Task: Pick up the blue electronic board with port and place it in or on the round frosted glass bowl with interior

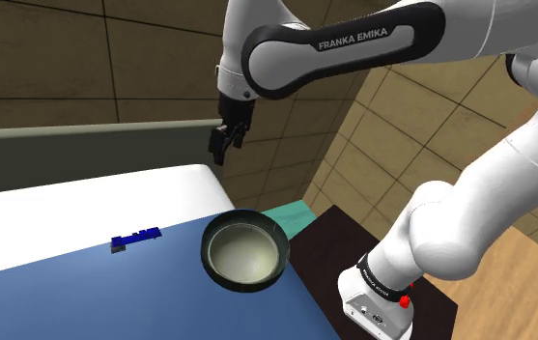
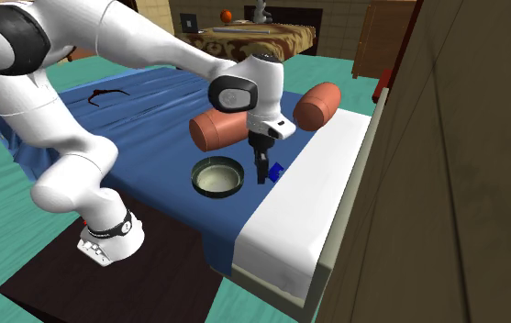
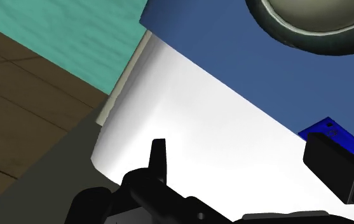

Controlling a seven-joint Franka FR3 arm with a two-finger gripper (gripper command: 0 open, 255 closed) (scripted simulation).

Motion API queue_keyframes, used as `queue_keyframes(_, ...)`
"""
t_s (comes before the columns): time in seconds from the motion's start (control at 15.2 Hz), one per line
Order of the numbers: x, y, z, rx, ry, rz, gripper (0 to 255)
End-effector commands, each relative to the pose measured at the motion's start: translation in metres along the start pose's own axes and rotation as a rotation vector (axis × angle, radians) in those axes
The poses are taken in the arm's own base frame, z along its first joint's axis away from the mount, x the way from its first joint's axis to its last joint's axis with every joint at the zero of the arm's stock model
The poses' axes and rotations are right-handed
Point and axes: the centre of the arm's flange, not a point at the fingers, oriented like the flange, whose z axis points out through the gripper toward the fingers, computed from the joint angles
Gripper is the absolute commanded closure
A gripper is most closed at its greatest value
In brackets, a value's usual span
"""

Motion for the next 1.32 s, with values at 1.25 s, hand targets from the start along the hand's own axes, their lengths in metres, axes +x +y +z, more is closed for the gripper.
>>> queue_keyframes(1.25,0.119,-0.205,0.123,0.070,0.010,-0.409,0)
